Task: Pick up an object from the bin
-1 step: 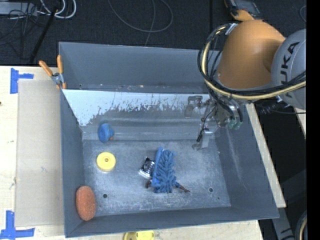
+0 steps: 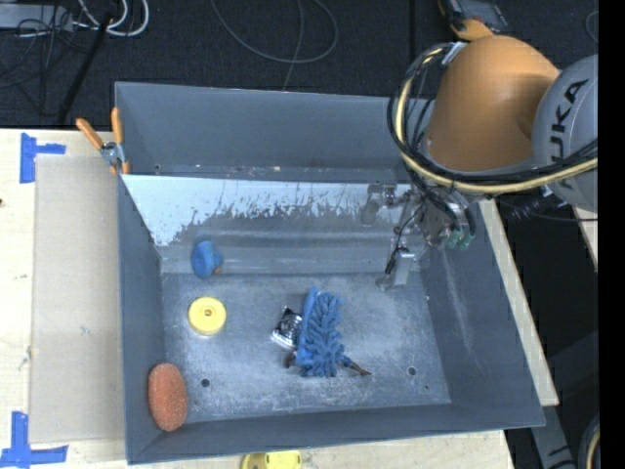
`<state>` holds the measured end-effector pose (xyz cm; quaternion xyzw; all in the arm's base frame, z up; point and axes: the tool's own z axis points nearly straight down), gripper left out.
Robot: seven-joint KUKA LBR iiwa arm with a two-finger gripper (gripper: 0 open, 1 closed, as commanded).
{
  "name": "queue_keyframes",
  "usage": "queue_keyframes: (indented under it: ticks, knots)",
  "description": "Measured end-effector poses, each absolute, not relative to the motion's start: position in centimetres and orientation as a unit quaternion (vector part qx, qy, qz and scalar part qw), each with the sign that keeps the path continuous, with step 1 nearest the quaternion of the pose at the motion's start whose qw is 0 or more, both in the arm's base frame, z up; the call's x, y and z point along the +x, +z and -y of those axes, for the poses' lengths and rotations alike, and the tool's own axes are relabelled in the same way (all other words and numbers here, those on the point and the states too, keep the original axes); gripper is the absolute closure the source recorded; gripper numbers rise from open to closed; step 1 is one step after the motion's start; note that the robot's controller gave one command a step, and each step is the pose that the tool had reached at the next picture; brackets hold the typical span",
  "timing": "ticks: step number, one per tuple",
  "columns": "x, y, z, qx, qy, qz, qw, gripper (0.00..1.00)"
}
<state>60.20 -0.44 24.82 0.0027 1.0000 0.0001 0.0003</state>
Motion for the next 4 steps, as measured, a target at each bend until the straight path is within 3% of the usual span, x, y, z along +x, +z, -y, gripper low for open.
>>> queue_keyframes:
  ticks: [1, 2, 3, 4]
  knots:
    - [59.7, 20.4, -0.6, 0.011, 0.000, -1.000, 0.004, 0.00]
    - [57.7, 15.6, -3.9, 0.051, 0.000, -0.999, -0.001, 0.00]
    - [55.9, 11.8, -3.7, 0.026, 0.000, -1.000, 0.004, 0.00]
    - [56.9, 7.6, -4.0, 0.057, 0.001, -0.998, 0.009, 1.00]
